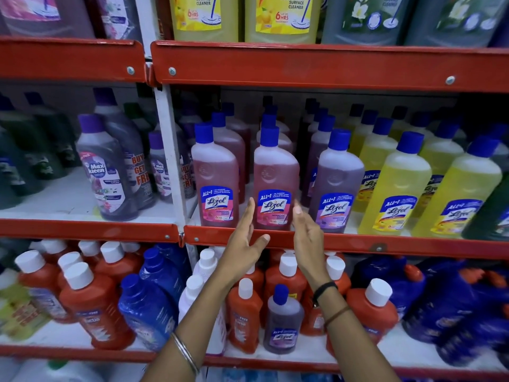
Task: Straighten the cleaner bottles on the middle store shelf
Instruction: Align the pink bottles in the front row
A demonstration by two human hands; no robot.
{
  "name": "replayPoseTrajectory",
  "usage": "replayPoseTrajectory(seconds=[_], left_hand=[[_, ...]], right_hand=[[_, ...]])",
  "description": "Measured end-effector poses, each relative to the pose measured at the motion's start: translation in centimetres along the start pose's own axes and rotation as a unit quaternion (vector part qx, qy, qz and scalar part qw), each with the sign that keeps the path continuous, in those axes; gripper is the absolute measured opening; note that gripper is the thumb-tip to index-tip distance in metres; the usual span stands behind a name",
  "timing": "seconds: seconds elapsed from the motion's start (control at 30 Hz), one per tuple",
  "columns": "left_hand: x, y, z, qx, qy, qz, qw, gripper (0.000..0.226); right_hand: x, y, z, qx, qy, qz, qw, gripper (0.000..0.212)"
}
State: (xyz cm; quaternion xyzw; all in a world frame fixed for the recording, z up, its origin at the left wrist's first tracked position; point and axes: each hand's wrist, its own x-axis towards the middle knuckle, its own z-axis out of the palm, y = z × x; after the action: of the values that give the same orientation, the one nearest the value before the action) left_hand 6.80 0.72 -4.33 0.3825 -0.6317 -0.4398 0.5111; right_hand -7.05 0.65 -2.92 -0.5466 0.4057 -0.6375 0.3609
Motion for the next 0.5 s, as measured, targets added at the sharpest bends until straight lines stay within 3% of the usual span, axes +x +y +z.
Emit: replayPoseTrajectory(seconds=[0.07, 0.2, 0.3, 0.4, 0.5], left_hand=[[-0.4, 0.2, 0.7, -0.001, 0.054, 0.029, 0.998, 0.069], [-1.5, 1.1, 3.5, 0.039, 0.205, 0.13, 0.969, 0.035], [-1.3, 2.0, 6.2, 0.034, 0.16, 0.152, 0.975, 0.026], [-0.1, 2.1, 8.3, 0.03, 0.063, 0.098, 0.993, 0.043], [1.0, 2.2, 9.5, 0.005, 0.031, 0.039, 0.999, 0.06]], right_hand=[[-0.3, 0.2, -0.3, -0.001, 0.015, -0.012, 1.0, 0.046], [-1.1, 0.1, -3.3, -0.044, 0.153, -0.13, 0.979, 0.037], [-0.6, 0.0, -6.2, -0.053, 0.204, -0.171, 0.962, 0.044], [0.4, 0.5, -7.9, -0.016, 0.142, -0.097, 0.985, 0.058], [1.3, 1.2, -9.4, 0.051, 0.077, -0.024, 0.995, 0.076]])
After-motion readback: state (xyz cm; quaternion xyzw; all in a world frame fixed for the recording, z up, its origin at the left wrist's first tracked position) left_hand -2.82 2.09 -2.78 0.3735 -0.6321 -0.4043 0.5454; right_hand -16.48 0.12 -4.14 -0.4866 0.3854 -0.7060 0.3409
